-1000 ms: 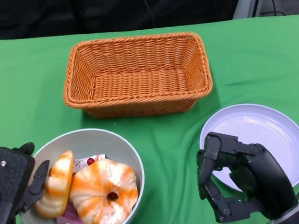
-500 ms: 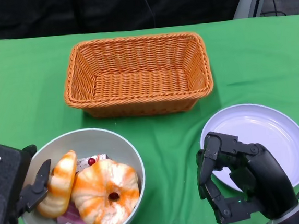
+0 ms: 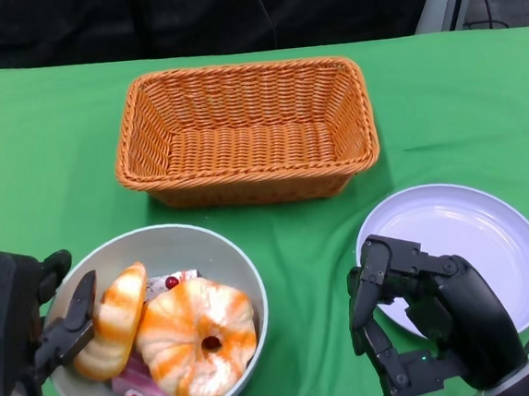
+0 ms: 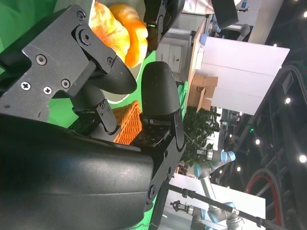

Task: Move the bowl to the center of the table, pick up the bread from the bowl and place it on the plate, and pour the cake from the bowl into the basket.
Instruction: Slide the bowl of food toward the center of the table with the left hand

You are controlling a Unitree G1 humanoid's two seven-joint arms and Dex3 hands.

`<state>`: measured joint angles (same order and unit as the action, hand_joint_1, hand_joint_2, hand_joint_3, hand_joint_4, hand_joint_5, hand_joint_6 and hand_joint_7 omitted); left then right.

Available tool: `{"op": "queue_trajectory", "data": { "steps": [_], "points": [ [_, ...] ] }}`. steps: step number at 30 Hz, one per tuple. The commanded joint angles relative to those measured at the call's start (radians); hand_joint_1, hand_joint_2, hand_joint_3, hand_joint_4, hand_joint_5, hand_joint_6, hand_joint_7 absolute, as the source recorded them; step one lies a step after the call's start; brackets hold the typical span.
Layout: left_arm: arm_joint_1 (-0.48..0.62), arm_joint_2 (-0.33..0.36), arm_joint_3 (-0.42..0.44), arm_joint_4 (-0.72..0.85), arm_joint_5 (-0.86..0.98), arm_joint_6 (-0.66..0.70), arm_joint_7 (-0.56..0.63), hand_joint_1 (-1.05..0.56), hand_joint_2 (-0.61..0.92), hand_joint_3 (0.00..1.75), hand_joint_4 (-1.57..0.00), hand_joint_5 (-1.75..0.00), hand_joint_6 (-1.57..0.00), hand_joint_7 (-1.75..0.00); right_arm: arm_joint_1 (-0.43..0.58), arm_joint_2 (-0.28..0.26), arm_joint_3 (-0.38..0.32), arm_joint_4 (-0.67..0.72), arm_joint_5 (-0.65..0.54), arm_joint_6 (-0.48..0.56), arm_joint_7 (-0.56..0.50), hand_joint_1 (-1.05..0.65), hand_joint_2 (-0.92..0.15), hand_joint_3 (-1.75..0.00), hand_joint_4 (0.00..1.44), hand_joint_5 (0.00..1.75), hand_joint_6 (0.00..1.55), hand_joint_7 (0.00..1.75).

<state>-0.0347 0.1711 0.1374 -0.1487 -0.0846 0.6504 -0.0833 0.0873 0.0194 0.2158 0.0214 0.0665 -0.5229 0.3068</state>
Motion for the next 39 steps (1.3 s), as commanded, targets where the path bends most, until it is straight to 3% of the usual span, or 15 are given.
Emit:
{"op": "queue_trajectory", "data": {
  "steps": [1, 19, 32, 39],
  "points": [
    [-0.017, -0.018, 0.000, 0.010, -0.019, -0.005, -0.002, -0.62, 0.92, 0.61, -0.18, -0.01, -0.17, -0.01, 0.013, -0.011, -0.002, -0.015, 0.004, -0.008, -0.003, -0.11, -0.32, -1.52, 0.90, 1.75, 0.73, 1.62],
    [-0.057, -0.146, -0.011, 0.109, -0.038, -0.134, 0.041, -0.60, 0.92, 0.62, -0.21, -0.02, -0.21, -0.02, 0.020, -0.010, -0.001, -0.026, -0.001, -0.013, -0.007, -0.13, -0.31, -1.53, 0.91, 1.75, 0.73, 1.64],
    [-0.098, -0.209, -0.028, 0.191, -0.043, -0.177, 0.068, -0.57, 0.92, 0.60, -0.19, -0.01, -0.21, -0.01, 0.029, -0.012, 0.002, -0.043, 0.015, -0.003, 0.003, -0.14, -0.32, -1.53, 0.92, 1.75, 0.73, 1.63],
    [-0.113, -0.208, -0.058, 0.253, -0.032, -0.246, 0.045, -0.55, 0.92, 0.65, -0.18, 0.00, -0.20, -0.01, 0.034, -0.012, 0.002, -0.044, 0.011, -0.005, 0.001, -0.16, -0.32, -1.51, 0.92, 1.75, 0.73, 1.62]
  ]
}}
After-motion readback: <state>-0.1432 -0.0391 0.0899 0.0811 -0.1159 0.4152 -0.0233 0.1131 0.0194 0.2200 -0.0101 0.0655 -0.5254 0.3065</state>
